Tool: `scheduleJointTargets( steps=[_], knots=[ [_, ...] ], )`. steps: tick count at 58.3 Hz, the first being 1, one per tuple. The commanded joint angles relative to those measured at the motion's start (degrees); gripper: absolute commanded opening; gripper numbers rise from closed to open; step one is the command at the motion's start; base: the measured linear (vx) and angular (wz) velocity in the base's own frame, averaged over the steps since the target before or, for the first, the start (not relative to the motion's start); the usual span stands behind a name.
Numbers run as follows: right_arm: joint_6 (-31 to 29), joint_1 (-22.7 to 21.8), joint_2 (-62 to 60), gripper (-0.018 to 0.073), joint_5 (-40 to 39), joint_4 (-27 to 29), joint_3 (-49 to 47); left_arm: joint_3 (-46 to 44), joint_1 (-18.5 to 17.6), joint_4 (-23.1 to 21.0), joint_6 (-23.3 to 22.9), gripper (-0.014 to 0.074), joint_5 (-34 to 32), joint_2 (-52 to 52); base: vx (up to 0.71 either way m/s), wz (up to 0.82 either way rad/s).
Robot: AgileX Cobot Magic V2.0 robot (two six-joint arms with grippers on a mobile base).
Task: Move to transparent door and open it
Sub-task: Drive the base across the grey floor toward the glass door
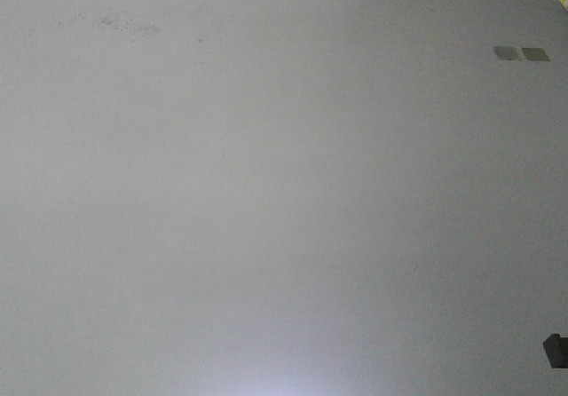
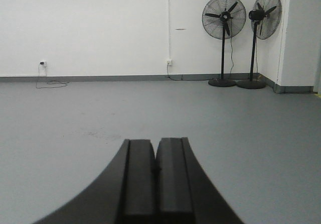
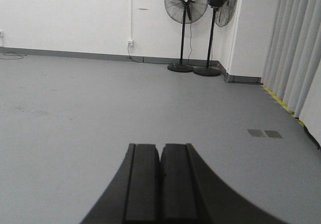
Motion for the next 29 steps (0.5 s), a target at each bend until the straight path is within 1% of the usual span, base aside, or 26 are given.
scheduleJointTargets(
  steps=[1,15,29],
  knots=[
    [-0.4,-0.3,-0.6,-0.0006,-4.8,0.0,0.8,1.7,0.0,-0.1,-0.5,-0.0006,-4.6,-0.7,0.43,0.08],
    [-0.4,-0.3,-0.6,-0.0006,-4.8,0.0,0.8,1.7,0.0,-0.1,-0.5,-0.0006,-4.6,-0.7,0.48,0.12],
    [-0.4,-0.3,-0.6,-0.0006,-4.8,0.0,0.8,1.7,0.0,-0.1,-0.5,-0.0006,-4.6,-0.7,0.55,0.22]
  ],
)
